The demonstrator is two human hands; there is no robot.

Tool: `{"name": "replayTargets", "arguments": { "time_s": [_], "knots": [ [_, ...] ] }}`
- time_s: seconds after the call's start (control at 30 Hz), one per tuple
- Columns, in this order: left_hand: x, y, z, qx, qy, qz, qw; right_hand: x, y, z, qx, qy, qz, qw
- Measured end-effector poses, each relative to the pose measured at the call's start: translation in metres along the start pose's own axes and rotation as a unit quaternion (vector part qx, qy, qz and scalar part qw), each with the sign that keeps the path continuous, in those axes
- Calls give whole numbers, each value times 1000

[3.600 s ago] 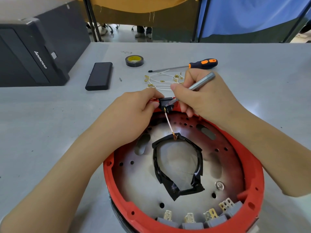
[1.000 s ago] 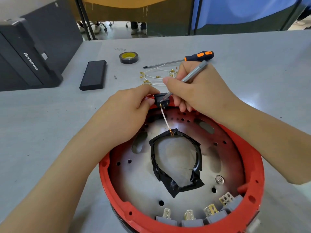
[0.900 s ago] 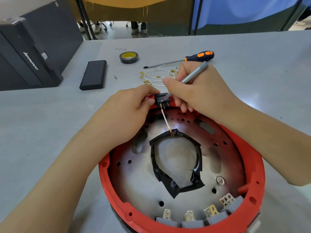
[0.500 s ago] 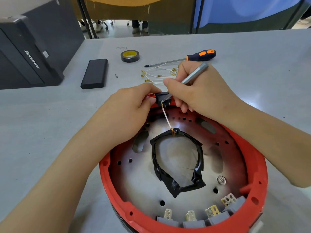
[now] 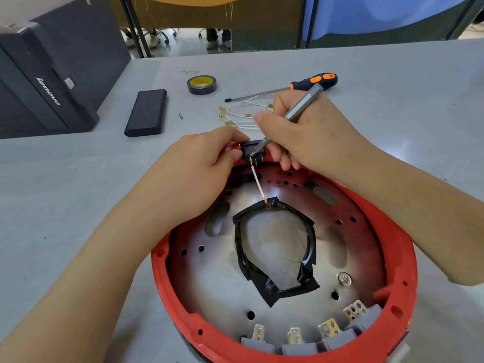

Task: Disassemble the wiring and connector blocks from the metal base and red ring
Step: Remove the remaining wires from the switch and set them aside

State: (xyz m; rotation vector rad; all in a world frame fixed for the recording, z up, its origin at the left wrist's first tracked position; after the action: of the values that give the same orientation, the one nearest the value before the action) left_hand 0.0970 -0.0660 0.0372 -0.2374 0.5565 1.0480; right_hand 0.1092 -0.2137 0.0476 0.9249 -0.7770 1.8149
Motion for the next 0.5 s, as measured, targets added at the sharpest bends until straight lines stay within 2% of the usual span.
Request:
{"name": "replayTargets", "arguments": {
  "time_s": [0.33,0.47,0.5],
  "knots": [
    [-1,0,1,-9,-4,-7,1000,5,4,-4,0,53,15,998],
    [-1,0,1,-7,-9,-9,1000,8,2,-11,19,163,1,986],
    [-1,0,1,-7,-9,-10,1000,8,3,-12,19,147,0,989]
  ]
}}
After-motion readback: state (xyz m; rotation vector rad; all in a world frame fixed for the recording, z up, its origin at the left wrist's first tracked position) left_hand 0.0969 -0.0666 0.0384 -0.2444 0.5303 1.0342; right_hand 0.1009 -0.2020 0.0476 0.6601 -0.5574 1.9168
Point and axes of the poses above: each hand's wrist, its own y-axis away from the middle knuckle, its own z-axis out of the back of the hand, x = y × z, the point moved 5 cm from there along -y, towards the middle knuckle, and after that the axes turned 15 degrees about x, right-handed, at the moved point
